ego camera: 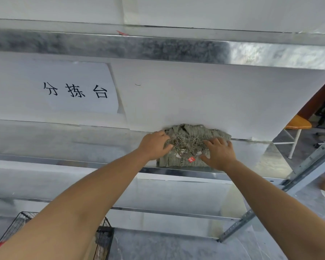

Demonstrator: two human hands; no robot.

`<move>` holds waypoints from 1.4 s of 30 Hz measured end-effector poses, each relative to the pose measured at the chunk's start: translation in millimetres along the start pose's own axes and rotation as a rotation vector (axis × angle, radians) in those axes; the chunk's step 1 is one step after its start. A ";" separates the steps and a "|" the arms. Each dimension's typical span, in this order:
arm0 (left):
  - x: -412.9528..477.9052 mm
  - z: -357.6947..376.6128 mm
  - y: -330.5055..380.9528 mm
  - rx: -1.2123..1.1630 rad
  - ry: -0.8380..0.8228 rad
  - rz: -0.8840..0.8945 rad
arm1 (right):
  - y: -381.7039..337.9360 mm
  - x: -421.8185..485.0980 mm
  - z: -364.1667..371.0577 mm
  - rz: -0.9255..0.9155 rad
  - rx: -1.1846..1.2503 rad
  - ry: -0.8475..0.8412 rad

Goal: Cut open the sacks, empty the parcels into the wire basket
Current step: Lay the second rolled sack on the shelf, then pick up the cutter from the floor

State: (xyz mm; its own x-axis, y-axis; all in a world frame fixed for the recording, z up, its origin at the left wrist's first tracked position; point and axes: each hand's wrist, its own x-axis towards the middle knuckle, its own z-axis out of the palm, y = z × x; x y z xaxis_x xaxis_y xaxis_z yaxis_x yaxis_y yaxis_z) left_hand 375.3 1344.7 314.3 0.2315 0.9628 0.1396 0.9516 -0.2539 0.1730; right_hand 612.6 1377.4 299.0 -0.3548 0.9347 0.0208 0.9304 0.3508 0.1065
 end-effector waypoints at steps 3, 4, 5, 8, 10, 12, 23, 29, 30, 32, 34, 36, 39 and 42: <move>-8.6 -2.9 -8.9 0.014 -0.030 0.008 | -13.5 -2.5 -4.2 0.009 0.006 0.026; -12.5 -4.3 -13.5 0.018 -0.036 0.008 | -19.1 -2.2 -6.7 0.011 0.013 0.043; -16.7 -6.1 -19.1 0.021 -0.041 0.007 | -25.8 -1.9 -10.3 0.015 0.020 0.058; -32.3 -11.3 -40.0 0.033 -0.069 0.013 | -52.6 -1.3 -21.4 0.044 0.043 0.065; -43.6 -16.2 -55.9 0.046 -0.089 0.028 | -76.8 -4.4 -26.8 0.056 0.062 0.069; -56.2 -22.8 -73.4 0.069 -0.109 0.051 | -105.8 -10.9 -30.7 0.066 0.095 0.089; -171.3 -54.9 -160.3 0.088 -0.241 0.120 | -266.0 -77.0 -40.8 0.206 0.141 0.010; -228.8 -68.3 -188.0 0.146 -0.254 0.132 | -326.7 -113.1 -50.8 0.213 0.160 0.001; -239.6 -69.4 -190.7 0.150 -0.255 0.124 | -335.0 -120.7 -50.7 0.211 0.157 -0.007; -263.1 -70.3 -194.7 0.139 -0.267 0.102 | -351.1 -139.4 -48.8 0.214 0.139 -0.039; -291.0 -66.7 -198.2 0.136 -0.276 0.092 | -367.5 -162.0 -45.4 0.222 0.130 -0.067; -326.7 -62.3 -199.4 0.141 -0.281 0.091 | -388.3 -190.9 -41.0 0.224 0.125 -0.093; -388.1 -58.0 -202.0 0.171 -0.291 0.111 | -425.1 -240.6 -30.7 0.237 0.156 -0.124; -453.6 -59.2 -203.4 0.160 -0.354 0.116 | -463.2 -295.4 -22.6 0.270 0.196 -0.180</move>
State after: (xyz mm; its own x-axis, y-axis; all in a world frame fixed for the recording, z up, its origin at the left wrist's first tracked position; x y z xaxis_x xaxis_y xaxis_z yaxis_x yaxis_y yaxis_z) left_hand 64.7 954.1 273.6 0.3682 0.9080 -0.2000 0.9279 -0.3724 0.0177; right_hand 284.3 937.5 266.0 -0.0884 0.9840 -0.1545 0.9944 0.0781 -0.0715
